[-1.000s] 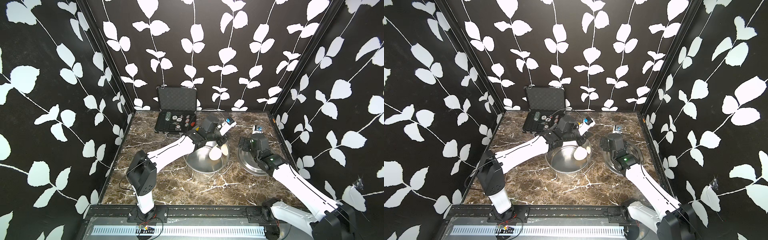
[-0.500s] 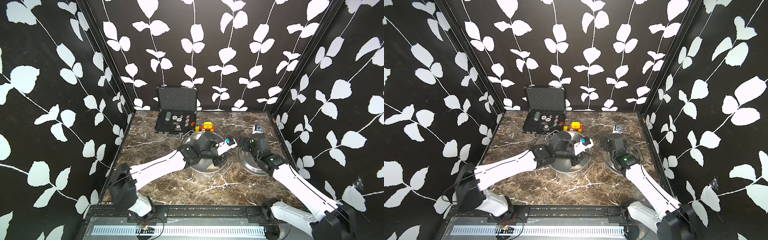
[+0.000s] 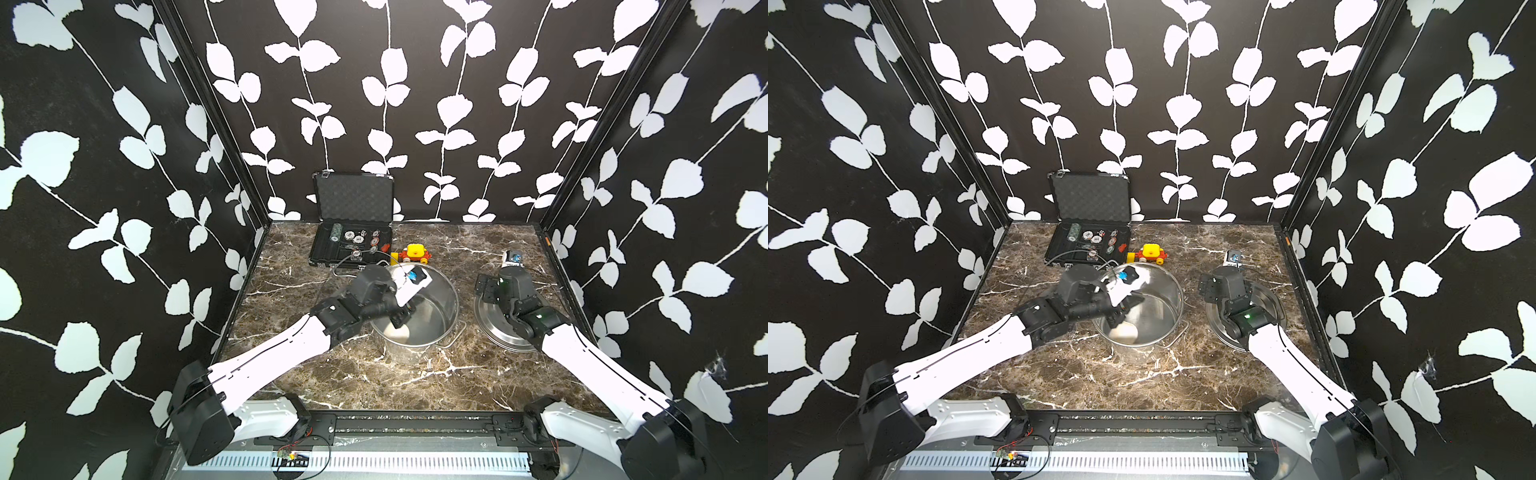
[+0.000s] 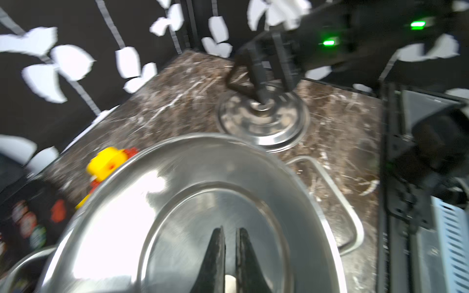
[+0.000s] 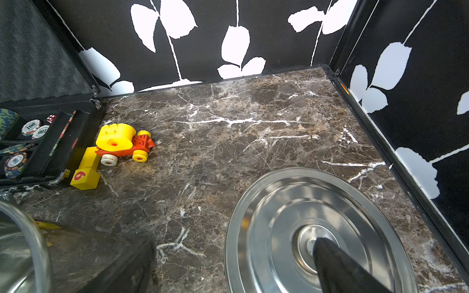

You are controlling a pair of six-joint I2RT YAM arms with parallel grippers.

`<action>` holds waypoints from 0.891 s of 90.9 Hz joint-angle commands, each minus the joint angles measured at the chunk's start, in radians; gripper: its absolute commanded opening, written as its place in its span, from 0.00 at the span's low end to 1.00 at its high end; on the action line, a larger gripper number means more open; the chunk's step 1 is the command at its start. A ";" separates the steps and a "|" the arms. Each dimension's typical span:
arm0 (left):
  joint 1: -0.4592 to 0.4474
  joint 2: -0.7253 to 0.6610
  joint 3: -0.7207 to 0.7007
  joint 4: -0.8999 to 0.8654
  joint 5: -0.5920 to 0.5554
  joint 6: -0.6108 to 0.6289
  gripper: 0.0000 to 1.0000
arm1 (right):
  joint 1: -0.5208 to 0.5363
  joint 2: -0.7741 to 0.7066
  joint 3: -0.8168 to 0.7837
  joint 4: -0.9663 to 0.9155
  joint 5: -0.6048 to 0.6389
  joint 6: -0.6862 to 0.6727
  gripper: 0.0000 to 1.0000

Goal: Stir the soup with a spoon
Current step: Stir the soup in the pan with a stick.

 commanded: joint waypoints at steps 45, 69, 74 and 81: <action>0.169 0.270 0.199 0.173 -0.024 -0.014 0.00 | -0.004 -0.035 0.012 -0.004 0.022 -0.009 0.99; 0.100 0.453 0.406 0.126 0.116 -0.008 0.00 | -0.004 -0.062 -0.005 -0.013 0.035 -0.008 0.99; 0.077 0.481 0.446 0.107 0.131 0.003 0.00 | -0.004 -0.062 -0.005 -0.013 0.035 -0.008 0.99; 0.051 0.513 0.496 0.077 0.151 0.011 0.00 | -0.004 -0.062 -0.005 -0.014 0.033 -0.008 0.99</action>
